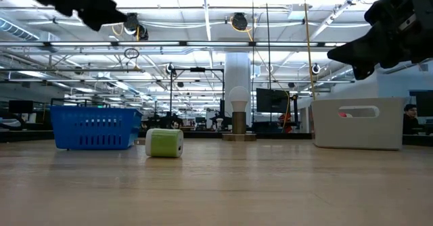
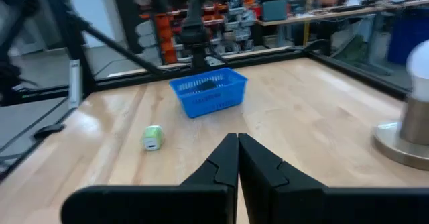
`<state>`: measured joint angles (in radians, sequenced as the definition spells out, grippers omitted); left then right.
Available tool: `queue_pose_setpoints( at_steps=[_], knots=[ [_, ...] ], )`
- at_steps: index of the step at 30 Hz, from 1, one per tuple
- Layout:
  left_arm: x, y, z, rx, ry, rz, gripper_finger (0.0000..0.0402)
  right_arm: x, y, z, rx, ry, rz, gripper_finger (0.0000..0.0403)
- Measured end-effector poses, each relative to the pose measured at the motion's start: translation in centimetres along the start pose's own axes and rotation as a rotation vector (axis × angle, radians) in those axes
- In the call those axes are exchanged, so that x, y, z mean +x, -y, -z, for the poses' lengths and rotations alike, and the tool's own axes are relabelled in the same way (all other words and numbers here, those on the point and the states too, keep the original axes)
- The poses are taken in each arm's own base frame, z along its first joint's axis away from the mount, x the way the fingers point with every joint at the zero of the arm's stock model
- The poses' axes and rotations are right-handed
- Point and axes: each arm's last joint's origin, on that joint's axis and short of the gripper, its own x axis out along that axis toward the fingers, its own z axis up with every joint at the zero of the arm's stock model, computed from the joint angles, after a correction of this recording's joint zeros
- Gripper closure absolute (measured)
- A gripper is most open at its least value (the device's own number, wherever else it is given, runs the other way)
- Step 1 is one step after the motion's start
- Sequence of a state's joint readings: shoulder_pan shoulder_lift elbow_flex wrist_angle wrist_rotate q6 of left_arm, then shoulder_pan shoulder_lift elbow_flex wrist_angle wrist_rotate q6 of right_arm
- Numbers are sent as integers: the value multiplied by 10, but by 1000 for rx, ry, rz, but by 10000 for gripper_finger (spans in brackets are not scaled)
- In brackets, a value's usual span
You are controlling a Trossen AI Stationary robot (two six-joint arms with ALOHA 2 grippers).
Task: Pick & Place Office items
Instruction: Put the green charger adapter into the gray bin
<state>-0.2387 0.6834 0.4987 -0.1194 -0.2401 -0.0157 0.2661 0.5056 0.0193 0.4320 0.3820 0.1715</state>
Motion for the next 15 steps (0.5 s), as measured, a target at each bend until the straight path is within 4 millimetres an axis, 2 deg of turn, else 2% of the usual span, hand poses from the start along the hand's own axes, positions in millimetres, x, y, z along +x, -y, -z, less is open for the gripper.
queue_pose_setpoints(
  at_steps=[5,9,11,15],
  knots=[
    [-15,-5,28,-43,93,-125,285,0,-1,0,1,0,-22,399],
    [-25,-9,44,-84,143,-150,377,0,-2,1,-1,-14,-62,399],
    [-28,-10,50,-102,176,-151,392,1,-3,1,0,-25,-101,399],
    [-31,-11,61,-101,242,-153,382,2,-5,0,-26,-3,-126,398]
  ],
)
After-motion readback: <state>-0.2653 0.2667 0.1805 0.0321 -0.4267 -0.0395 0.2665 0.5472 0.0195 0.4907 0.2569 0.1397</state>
